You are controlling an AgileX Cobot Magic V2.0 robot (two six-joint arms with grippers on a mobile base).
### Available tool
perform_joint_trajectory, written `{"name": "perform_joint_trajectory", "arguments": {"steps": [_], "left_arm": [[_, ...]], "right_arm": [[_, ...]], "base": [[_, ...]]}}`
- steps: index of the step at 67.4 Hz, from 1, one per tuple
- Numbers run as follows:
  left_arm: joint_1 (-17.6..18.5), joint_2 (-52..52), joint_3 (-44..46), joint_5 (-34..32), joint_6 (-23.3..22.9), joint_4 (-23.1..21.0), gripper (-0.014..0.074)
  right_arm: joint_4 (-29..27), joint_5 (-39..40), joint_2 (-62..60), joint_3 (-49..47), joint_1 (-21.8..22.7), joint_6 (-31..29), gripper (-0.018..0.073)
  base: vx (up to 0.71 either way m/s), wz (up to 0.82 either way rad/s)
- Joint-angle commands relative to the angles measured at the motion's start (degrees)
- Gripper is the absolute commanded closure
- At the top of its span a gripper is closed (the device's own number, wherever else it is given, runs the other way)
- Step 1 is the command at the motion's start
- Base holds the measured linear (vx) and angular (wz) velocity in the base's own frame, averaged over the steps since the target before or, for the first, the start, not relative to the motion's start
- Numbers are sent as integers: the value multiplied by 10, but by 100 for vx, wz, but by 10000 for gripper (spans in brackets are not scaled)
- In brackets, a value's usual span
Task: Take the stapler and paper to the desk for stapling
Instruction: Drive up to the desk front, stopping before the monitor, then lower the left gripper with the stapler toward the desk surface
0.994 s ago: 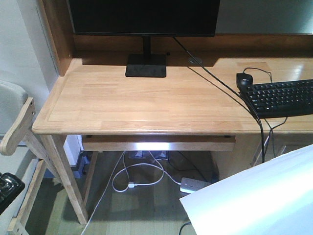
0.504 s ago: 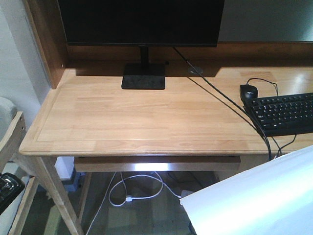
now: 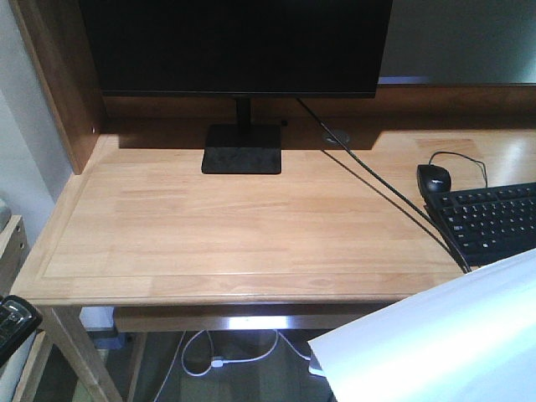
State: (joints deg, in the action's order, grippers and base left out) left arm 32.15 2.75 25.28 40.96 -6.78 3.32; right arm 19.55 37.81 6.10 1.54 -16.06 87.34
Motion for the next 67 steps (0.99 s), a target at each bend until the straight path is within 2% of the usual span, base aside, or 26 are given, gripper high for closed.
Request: {"name": "perform_joint_trajectory", "arguments": {"steps": [1,67], "left_arm": [[2,8,18,-68,-1,1,603],[2,8,18,-68,-1,1,603]], "right_arm": [[-6,34,6,2,1,-3,561],[-6,35,6,2,1,-3,561]], "base": [[13,2],[6,1]]}}
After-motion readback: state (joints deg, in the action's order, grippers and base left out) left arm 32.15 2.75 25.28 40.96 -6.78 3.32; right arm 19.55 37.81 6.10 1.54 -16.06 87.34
